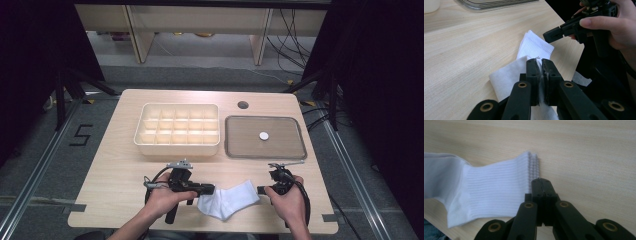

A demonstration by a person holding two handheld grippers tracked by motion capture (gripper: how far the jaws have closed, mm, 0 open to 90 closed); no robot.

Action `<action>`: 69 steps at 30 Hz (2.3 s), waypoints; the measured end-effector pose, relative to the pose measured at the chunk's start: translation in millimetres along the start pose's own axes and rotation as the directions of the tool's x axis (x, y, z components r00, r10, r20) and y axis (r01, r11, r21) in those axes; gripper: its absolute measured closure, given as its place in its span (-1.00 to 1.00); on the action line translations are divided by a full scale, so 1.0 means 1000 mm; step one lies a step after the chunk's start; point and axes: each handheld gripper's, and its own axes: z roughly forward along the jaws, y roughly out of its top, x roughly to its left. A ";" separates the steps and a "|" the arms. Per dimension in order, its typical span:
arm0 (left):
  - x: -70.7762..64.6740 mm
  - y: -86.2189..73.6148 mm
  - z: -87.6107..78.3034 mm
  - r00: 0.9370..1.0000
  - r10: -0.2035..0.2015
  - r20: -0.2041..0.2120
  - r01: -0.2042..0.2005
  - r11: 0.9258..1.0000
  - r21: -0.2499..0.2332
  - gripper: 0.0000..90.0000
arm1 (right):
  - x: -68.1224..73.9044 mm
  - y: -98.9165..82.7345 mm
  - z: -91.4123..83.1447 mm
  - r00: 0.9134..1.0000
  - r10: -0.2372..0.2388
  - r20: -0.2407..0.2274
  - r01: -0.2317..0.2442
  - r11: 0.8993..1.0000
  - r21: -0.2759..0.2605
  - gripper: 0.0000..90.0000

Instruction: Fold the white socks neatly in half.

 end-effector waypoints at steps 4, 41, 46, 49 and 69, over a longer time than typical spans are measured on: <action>-0.002 0.001 0.001 1.000 -0.002 -0.005 0.002 1.000 -0.002 0.87 | 0.002 -0.001 0.007 0.999 -0.032 0.023 0.032 0.999 0.003 1.00; -0.001 0.005 0.006 1.000 -0.014 0.017 0.014 1.000 -0.012 0.87 | 0.028 0.001 0.026 0.990 -0.140 -0.018 0.141 0.990 0.011 1.00; -0.002 0.006 0.007 1.000 -0.006 -0.012 0.006 1.000 -0.015 0.87 | 0.028 0.000 0.026 0.988 -0.154 -0.027 0.154 0.988 0.006 1.00; -0.001 0.007 0.009 1.000 -0.004 0.008 0.004 1.000 -0.014 0.87 | 0.029 -0.001 0.026 0.985 -0.171 -0.018 0.171 0.985 -0.001 1.00; 0.001 0.010 0.013 1.000 0.008 -0.008 -0.008 1.000 -0.016 0.87 | 0.032 0.001 0.023 0.989 -0.149 -0.021 0.148 0.989 -0.018 1.00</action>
